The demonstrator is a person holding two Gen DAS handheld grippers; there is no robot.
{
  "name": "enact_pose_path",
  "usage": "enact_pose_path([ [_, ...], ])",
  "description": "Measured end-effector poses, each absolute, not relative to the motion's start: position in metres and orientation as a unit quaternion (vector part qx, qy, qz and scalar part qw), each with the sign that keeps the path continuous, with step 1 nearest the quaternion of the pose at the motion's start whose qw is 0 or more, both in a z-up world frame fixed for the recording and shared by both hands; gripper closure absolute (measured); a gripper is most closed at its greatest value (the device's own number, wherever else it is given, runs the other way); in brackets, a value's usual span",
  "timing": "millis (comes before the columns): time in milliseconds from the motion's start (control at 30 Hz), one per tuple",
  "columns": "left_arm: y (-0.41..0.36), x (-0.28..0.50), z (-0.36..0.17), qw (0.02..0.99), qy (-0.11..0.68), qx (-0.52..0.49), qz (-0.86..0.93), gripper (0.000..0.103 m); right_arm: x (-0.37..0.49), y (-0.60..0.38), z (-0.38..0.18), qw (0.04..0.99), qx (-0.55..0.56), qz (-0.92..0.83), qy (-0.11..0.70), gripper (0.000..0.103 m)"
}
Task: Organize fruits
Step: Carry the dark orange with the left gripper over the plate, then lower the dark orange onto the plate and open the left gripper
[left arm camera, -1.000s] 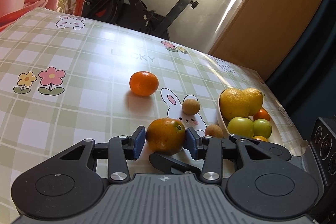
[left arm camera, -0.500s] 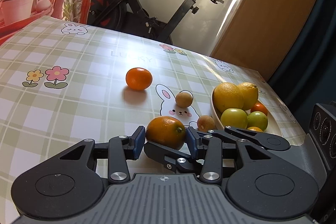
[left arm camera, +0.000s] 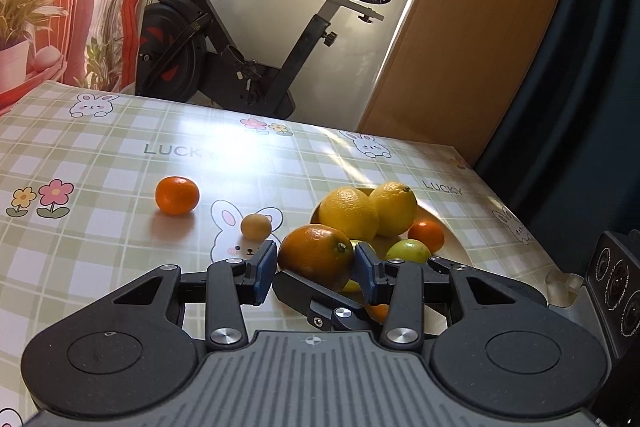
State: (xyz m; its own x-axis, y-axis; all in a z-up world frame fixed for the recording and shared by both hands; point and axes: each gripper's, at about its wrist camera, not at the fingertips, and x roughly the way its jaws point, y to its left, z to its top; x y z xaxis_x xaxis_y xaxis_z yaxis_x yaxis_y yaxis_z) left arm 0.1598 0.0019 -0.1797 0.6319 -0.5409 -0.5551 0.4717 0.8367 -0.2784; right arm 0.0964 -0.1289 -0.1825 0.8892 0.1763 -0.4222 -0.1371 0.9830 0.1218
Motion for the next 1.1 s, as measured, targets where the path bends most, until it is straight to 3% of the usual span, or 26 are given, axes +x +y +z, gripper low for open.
enact_pose_path([
  [600,-0.132,0.156,-0.190,0.856,0.350,0.009,-0.381,0.058,0.034,-0.241,-0.169,0.978,0.083,-0.039,0.185,0.059],
  [1100,-0.154,0.171,-0.213,0.849,0.373,0.025,-0.375,0.058,0.035,-0.265,-0.191,0.969,0.074,-0.084,0.220,0.059],
])
